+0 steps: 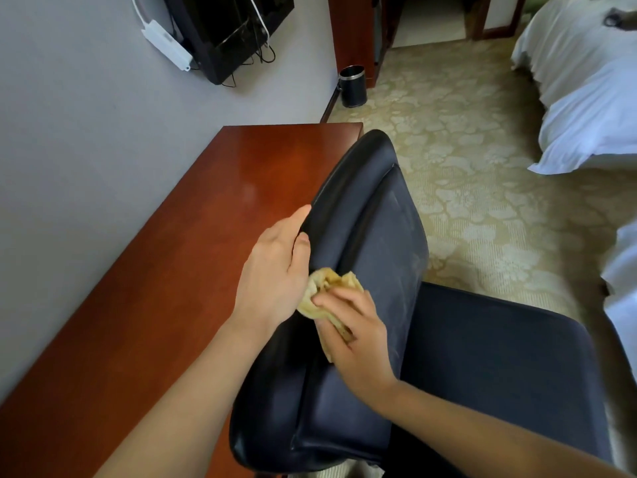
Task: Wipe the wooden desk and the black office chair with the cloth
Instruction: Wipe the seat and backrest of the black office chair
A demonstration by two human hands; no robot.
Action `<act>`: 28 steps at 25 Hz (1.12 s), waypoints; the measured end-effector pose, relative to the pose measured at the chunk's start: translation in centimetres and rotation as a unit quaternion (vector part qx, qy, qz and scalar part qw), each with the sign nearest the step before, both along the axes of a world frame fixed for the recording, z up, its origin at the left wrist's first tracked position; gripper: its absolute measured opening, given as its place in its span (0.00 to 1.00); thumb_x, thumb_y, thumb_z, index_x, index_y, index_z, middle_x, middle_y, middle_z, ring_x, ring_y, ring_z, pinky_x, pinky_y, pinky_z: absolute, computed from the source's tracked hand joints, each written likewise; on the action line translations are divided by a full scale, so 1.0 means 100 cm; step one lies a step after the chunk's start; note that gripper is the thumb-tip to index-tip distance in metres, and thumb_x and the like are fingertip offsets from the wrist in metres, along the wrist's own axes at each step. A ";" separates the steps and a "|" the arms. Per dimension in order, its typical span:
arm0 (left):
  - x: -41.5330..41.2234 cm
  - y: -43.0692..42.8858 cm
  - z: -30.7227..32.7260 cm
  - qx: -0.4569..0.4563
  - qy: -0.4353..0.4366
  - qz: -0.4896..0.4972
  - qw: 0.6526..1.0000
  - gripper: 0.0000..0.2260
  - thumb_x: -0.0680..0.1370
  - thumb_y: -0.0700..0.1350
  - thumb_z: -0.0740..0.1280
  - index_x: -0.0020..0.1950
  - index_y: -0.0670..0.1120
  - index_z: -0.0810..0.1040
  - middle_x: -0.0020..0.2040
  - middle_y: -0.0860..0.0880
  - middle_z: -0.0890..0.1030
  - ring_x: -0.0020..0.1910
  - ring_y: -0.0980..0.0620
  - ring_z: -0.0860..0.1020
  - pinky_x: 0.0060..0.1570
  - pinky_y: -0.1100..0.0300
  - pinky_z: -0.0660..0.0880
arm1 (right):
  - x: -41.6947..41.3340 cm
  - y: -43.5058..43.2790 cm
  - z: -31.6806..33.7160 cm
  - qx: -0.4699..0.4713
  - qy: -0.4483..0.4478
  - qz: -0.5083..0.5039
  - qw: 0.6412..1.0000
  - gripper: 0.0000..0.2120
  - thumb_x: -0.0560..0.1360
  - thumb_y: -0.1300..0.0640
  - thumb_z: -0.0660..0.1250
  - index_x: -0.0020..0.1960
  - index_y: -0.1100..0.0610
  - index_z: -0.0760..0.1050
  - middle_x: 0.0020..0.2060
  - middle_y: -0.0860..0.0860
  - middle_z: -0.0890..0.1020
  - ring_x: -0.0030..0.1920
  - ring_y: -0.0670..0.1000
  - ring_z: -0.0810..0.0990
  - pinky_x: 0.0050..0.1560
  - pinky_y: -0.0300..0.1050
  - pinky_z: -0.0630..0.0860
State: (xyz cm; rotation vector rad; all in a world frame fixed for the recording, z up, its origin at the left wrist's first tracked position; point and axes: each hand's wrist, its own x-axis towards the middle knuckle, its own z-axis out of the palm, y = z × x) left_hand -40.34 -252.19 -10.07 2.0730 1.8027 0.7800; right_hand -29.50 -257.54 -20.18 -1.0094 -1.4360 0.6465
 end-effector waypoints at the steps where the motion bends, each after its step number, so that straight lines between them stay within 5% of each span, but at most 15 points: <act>1: 0.000 0.000 -0.001 -0.002 0.036 -0.010 0.999 0.21 0.81 0.43 0.56 0.74 0.51 0.64 0.72 0.52 0.68 0.71 0.53 0.65 0.65 0.63 0.61 | 0.006 0.000 -0.006 0.018 -0.021 -0.002 1.000 0.12 0.71 0.66 0.69 0.53 0.56 0.81 0.50 0.46 0.77 0.50 0.54 0.75 0.60 0.31 0.65; 6: 0.004 0.001 -0.002 -0.023 0.181 -0.014 0.983 0.27 0.79 0.49 0.61 0.77 0.54 0.56 0.76 0.54 0.58 0.72 0.52 0.57 0.61 0.54 0.69 | 0.029 0.048 -0.015 0.036 -0.101 -0.075 0.991 0.09 0.72 0.68 0.67 0.50 0.63 0.82 0.50 0.55 0.80 0.50 0.58 0.77 0.58 0.33 0.64; 11: 0.006 0.000 -0.003 -0.016 0.192 -0.002 0.981 0.27 0.79 0.52 0.59 0.77 0.55 0.55 0.76 0.54 0.58 0.70 0.50 0.58 0.60 0.52 0.71 | 0.055 0.148 -0.002 -0.108 -0.031 -0.175 0.978 0.13 0.77 0.66 0.63 0.59 0.61 0.77 0.57 0.59 0.77 0.60 0.61 0.73 0.60 0.45 0.66; 14: 0.007 0.003 -0.004 -0.004 0.192 -0.006 0.981 0.27 0.79 0.51 0.60 0.76 0.54 0.57 0.75 0.53 0.61 0.69 0.51 0.64 0.55 0.55 0.73 | 0.080 0.207 0.001 -0.198 0.024 -0.236 0.951 0.15 0.78 0.63 0.61 0.64 0.59 0.74 0.59 0.56 0.77 0.60 0.55 0.74 0.59 0.35 0.64; 18: 0.006 0.007 -0.005 0.008 0.181 -0.003 0.983 0.26 0.78 0.48 0.63 0.75 0.53 0.61 0.73 0.53 0.64 0.68 0.52 0.65 0.53 0.56 0.73 | 0.093 0.240 -0.001 -0.337 0.110 -0.269 0.895 0.16 0.80 0.60 0.60 0.66 0.53 0.72 0.60 0.51 0.78 0.60 0.52 0.76 0.56 0.39 0.70; 23: 0.003 0.011 -0.005 0.014 0.147 -0.009 0.989 0.24 0.78 0.46 0.62 0.75 0.52 0.63 0.73 0.52 0.66 0.68 0.52 0.64 0.60 0.54 0.69 | 0.067 0.186 -0.002 -0.260 0.114 -0.238 0.929 0.15 0.78 0.61 0.62 0.64 0.55 0.75 0.62 0.51 0.76 0.63 0.49 0.73 0.61 0.32 0.64; 26: 0.005 0.010 -0.005 0.013 0.160 -0.012 0.987 0.25 0.78 0.45 0.62 0.75 0.52 0.62 0.74 0.51 0.64 0.69 0.51 0.63 0.60 0.52 0.70 | 0.041 0.120 -0.009 -0.203 0.101 -0.194 0.954 0.13 0.77 0.63 0.63 0.60 0.55 0.77 0.57 0.50 0.77 0.57 0.44 0.75 0.57 0.25 0.63; 28: 0.006 0.008 -0.004 0.007 0.165 -0.010 0.986 0.26 0.78 0.44 0.62 0.76 0.52 0.61 0.75 0.52 0.63 0.71 0.49 0.61 0.61 0.51 0.70 | 0.023 0.075 -0.014 -0.161 0.079 -0.168 0.969 0.12 0.75 0.66 0.65 0.57 0.57 0.79 0.53 0.50 0.77 0.59 0.51 0.75 0.58 0.28 0.65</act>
